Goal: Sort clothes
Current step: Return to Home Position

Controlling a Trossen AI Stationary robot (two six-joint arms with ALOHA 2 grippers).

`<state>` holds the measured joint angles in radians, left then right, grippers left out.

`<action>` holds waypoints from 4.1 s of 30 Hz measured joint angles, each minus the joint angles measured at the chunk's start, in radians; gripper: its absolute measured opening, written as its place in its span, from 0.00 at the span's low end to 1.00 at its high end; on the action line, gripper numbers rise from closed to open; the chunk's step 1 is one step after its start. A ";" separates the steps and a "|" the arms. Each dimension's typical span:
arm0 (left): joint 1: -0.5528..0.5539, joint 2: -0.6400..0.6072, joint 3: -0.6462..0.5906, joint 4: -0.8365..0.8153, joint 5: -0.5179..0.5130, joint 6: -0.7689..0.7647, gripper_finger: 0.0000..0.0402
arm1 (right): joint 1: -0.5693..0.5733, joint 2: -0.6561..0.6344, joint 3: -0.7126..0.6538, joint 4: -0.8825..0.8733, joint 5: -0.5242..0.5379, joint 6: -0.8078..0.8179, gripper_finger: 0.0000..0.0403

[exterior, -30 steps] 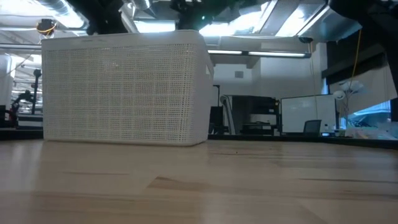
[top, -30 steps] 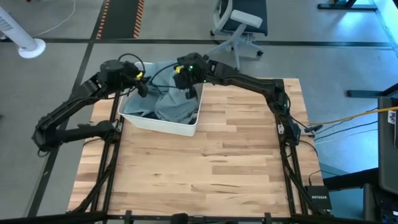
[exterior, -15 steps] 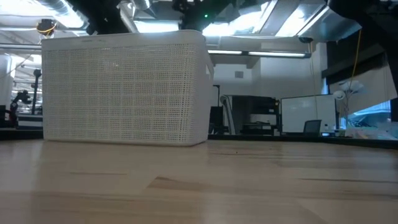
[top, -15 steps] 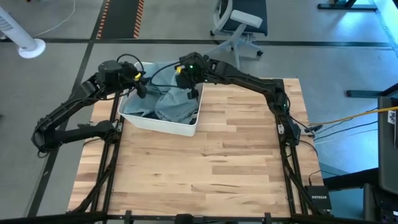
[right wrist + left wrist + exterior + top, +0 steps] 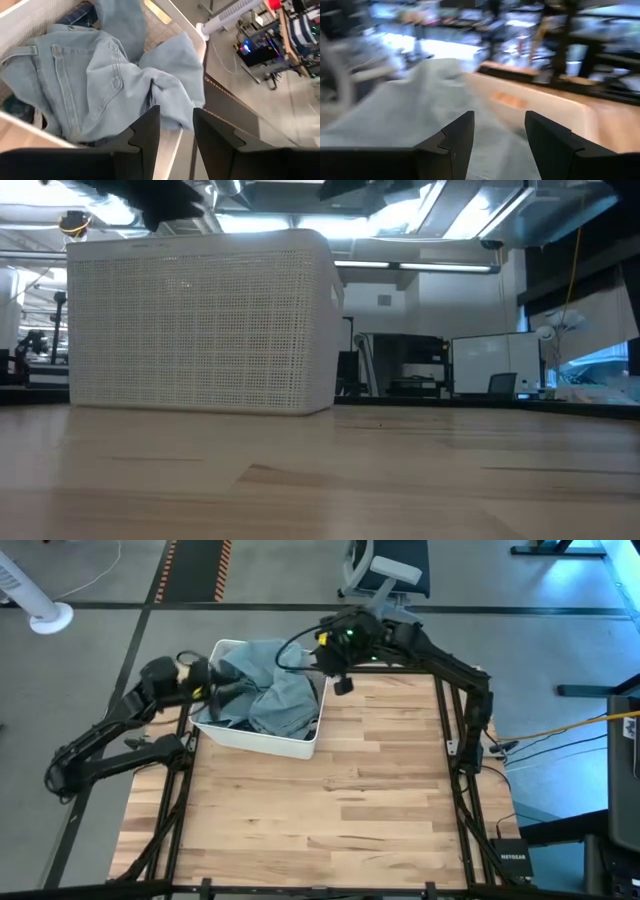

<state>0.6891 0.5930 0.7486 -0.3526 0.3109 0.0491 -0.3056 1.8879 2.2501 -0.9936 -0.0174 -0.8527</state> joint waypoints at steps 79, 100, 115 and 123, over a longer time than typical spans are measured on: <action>-0.755 -0.253 -0.581 0.375 -0.380 -0.310 0.43 | 0.444 -1.037 -1.938 1.336 0.223 0.418 0.34; -0.756 -0.435 -0.739 0.434 -0.392 -0.272 0.43 | 0.443 -1.301 -2.243 1.459 0.272 0.450 0.34; -0.756 -0.449 -0.739 0.440 -0.393 -0.223 0.43 | 0.443 -1.701 -2.242 1.046 0.284 0.422 0.34; -0.754 -0.450 -0.739 0.449 -0.393 -0.193 0.43 | 0.443 -1.793 -2.241 1.040 0.268 0.369 0.34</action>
<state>-0.0647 0.1429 0.0097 0.0967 -0.0818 -0.1441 0.1371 0.0944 0.0093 0.0465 0.2506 -0.4842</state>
